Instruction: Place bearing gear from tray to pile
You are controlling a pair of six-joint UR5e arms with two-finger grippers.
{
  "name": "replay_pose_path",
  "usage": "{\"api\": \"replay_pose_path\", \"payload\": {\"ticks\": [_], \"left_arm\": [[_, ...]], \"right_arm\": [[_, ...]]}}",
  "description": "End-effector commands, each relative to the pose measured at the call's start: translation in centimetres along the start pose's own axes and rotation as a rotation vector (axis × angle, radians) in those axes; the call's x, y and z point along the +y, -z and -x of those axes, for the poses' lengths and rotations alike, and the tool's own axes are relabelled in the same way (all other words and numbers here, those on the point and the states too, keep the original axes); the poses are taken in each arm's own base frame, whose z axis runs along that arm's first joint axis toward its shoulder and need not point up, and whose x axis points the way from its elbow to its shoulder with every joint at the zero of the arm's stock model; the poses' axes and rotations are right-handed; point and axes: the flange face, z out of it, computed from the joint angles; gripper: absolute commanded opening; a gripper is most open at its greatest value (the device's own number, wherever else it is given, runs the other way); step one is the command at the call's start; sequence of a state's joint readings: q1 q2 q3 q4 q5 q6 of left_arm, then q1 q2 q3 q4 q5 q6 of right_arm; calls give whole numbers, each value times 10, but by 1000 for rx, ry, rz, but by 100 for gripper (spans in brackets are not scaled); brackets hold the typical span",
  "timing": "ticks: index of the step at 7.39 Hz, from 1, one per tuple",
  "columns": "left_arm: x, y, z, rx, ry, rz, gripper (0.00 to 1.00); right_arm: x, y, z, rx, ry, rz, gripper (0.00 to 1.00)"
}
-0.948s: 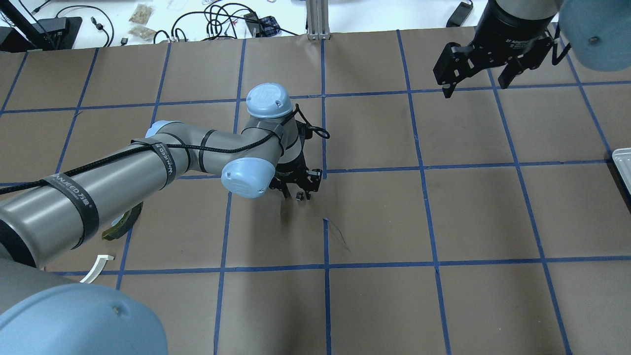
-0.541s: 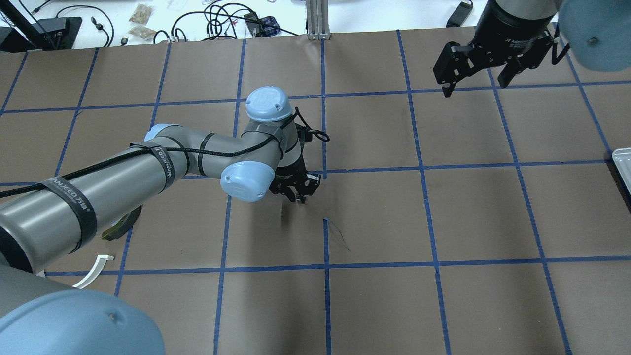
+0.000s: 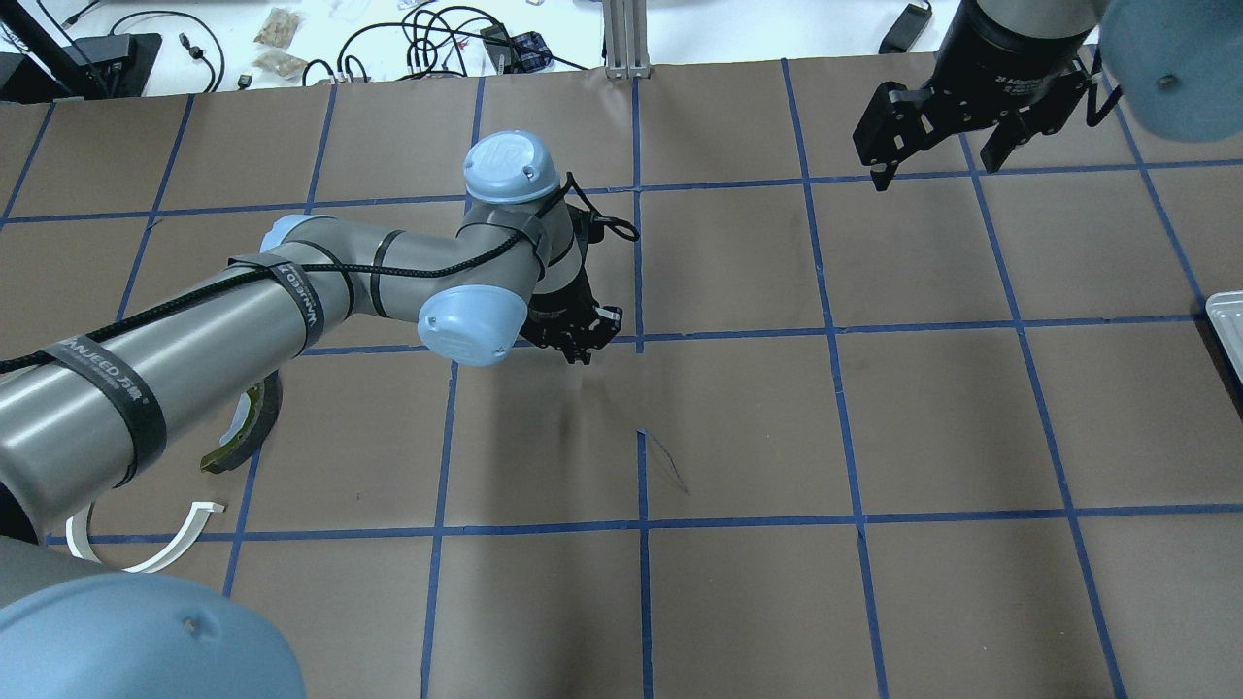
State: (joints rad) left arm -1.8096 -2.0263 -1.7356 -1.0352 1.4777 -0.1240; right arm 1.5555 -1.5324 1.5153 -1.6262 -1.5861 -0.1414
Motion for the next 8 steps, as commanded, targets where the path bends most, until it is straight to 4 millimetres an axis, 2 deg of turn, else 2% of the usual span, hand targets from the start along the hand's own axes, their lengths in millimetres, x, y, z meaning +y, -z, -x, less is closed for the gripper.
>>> {"api": "replay_pose_path", "payload": {"ticks": [1, 2, 3, 4, 6, 7, 8], "left_arm": [[-37, 62, 82, 7, 101, 30, 0], [-48, 95, 151, 20, 143, 40, 0], [-46, 119, 215, 18, 140, 53, 0], [-34, 129, 281, -35, 144, 79, 0], [1, 130, 416, -37, 120, 103, 0], [17, 124, 462, -17, 144, 108, 0], [38, 103, 500, 22, 215, 143, 0]], "right_arm": [[0, 0, 0, 0, 0, 0, 100], [0, 0, 0, 0, 0, 0, 100], [0, -1, 0, 0, 1, 2, 100], [0, 0, 0, 0, 1, 0, 100], [0, 0, 0, 0, 1, 0, 100], [0, 0, 0, 0, 1, 0, 100], [0, 0, 0, 0, 1, 2, 100]]}}
